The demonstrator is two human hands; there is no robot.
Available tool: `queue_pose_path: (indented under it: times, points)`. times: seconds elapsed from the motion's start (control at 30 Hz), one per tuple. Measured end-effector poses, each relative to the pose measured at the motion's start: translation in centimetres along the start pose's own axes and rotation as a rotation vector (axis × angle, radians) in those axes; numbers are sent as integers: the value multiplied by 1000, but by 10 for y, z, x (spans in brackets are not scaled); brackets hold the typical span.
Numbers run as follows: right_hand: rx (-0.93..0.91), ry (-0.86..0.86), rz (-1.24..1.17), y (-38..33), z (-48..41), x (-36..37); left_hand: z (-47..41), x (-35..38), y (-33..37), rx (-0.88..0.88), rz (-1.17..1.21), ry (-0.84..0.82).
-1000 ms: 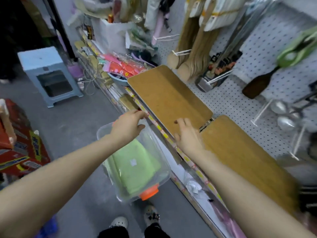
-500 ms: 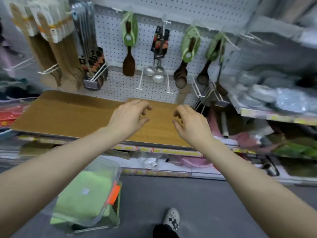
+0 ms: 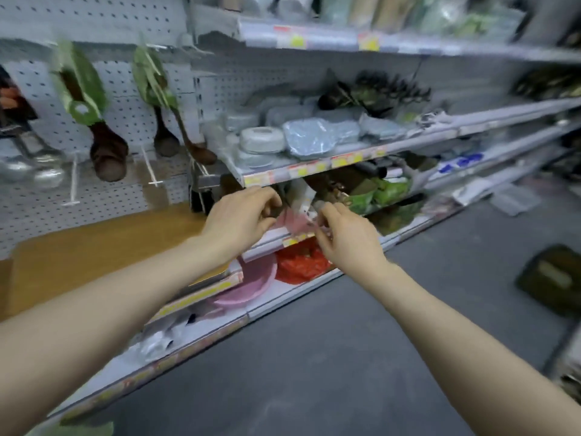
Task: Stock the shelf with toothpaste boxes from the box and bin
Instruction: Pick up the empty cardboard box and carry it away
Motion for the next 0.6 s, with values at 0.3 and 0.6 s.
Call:
queue_pose_path:
  times: [0.3,0.6]
  points:
    - [314,-36,85,248,37,-43,-152,140,177,191,167,-75]
    - [526,-22,154,437,47,-44,-291,257,308,392,299,-146]
Point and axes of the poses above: each hand's wrist, its own z-axis away from the middle knuckle, its own x-axis out of the palm, y = z × x, the point moved 6 cm from there along -z, towards the middle knuckle, and after that the axes turned 3 degrees about y, right-handed, at the moved point
